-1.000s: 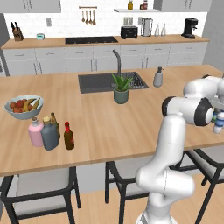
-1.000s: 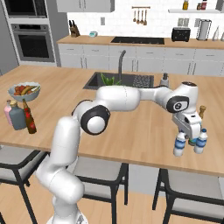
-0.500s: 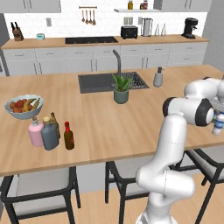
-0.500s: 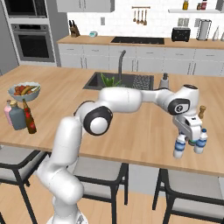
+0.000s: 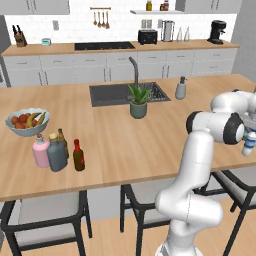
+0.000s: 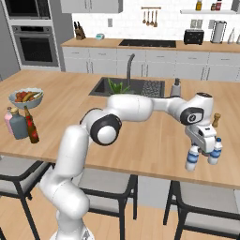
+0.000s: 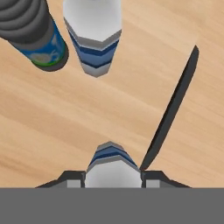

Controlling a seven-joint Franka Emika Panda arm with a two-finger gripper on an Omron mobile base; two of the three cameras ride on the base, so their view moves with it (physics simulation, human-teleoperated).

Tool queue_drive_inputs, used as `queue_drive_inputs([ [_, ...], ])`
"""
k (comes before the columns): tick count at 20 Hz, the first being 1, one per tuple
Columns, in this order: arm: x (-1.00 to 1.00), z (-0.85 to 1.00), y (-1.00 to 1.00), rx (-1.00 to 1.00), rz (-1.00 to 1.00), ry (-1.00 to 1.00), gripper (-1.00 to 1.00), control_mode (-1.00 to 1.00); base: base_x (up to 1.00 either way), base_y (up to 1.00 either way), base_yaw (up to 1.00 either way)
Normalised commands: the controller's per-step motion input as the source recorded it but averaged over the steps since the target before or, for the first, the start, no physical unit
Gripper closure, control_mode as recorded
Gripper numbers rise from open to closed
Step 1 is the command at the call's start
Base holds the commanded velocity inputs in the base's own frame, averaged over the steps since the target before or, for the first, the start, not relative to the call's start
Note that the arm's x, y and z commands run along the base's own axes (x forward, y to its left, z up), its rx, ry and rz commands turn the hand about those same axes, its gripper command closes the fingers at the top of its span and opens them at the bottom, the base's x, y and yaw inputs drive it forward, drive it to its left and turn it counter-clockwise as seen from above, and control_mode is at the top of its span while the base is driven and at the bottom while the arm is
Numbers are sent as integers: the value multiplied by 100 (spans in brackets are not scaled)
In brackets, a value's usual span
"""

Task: Move the plastic bottles in the middle to the plastics group, and the glass bottles in the middle to the glass group.

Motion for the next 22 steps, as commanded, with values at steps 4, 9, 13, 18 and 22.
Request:
queue_drive_inputs([
  [4, 4, 0, -11, 0, 0, 0, 100, -100, 0, 0, 0],
  [9, 15, 1, -13, 0, 0, 0, 100, -100, 0, 0, 0],
  [13, 22, 4, -12, 0, 0, 0, 100, -100, 0, 0, 0],
  [18, 17, 4, -14, 0, 0, 0, 100, -100, 0, 0, 0],
  [22, 1, 0, -15, 0, 0, 0, 100, -100, 0, 0, 0],
])
